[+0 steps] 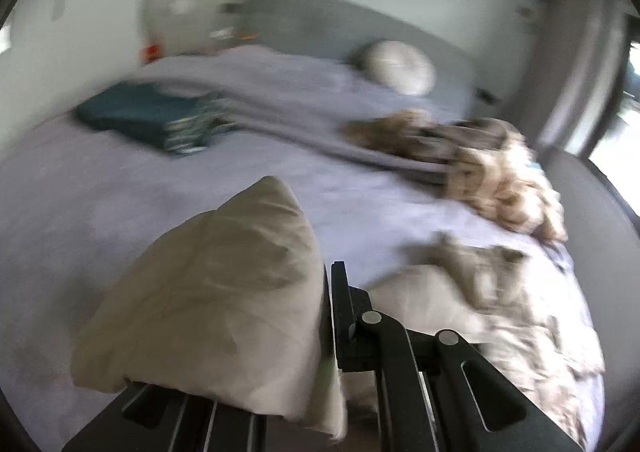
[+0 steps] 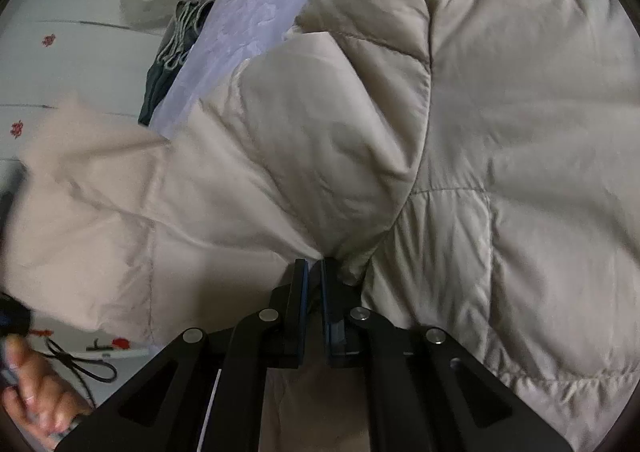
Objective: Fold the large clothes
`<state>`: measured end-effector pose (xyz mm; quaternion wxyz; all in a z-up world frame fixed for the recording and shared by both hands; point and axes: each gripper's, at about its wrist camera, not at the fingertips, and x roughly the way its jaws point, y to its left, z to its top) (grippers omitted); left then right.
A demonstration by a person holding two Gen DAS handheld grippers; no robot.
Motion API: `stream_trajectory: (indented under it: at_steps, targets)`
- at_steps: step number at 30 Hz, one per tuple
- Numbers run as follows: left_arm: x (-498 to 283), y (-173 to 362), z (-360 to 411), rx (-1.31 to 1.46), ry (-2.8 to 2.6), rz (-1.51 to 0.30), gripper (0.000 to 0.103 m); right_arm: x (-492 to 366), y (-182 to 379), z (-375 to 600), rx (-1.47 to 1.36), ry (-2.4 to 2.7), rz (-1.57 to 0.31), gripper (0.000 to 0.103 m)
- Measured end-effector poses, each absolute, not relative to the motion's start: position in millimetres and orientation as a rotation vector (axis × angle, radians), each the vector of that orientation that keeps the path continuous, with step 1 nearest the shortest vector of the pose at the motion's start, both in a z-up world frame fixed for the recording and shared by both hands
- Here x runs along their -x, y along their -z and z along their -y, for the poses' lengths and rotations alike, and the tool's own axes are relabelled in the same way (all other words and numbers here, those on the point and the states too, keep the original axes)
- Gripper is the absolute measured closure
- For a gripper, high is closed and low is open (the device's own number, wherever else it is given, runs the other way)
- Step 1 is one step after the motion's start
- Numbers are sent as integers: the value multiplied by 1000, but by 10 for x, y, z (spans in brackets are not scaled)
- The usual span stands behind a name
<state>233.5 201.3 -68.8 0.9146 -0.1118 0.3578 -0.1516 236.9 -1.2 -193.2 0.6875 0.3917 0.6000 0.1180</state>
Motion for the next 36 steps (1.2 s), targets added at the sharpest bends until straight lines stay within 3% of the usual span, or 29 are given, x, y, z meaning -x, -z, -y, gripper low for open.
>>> stream_trajectory:
  at_steps: [8,14,19,20,21,22,23,24,28,30,32,33,36]
  targets:
    - [-2131,640,-329,78,633,-757,92,-1872,1471,781,-809,-163,-1267,98]
    - [-1868,1380,753,-160,655,-895,92,-1340,1256,1742,-711,91,-1215,97]
    - [-1754,1880,846,-259,597,-1004,91,-1318,1375,2039,-727,151,-1220,97]
    - [-1723,1866,818,-262,591,-1001,88,-1340,1372,2052,-731,148,-1219,97]
    - [-1701,1840,788,-257,597,-1001,64,-1383,1439,2043,-731,146,-1219,97]
    - [-1668,1793,746,-251,605,-1000,23,-1449,1482,2030,-731,144,-1219,97]
    - [-1629,1733,697,-245,602,-986,9,-1439,1475,2052,-729,142,-1220,97]
    - [-1559,1624,625,-247,570,-935,4,-1506,1472,2042,-720,143,-1223,96]
    - [-1488,1427,338,-238,581,-929,4,-1416,1215,2045,-625,139,-1230,93]
    - [-1492,1276,19,-185,571,-920,4,-1176,1029,1990,-549,117,-1222,85]
    - [-1628,1154,-388,-117,517,-923,4,-1219,886,1846,-468,91,-1203,33]
    - [-1731,1134,-611,-68,484,-937,4,-1301,801,1725,-421,62,-1176,26]
    - [-2164,1268,-1208,115,383,-1022,4,-1463,637,1348,-270,-9,-1132,25]
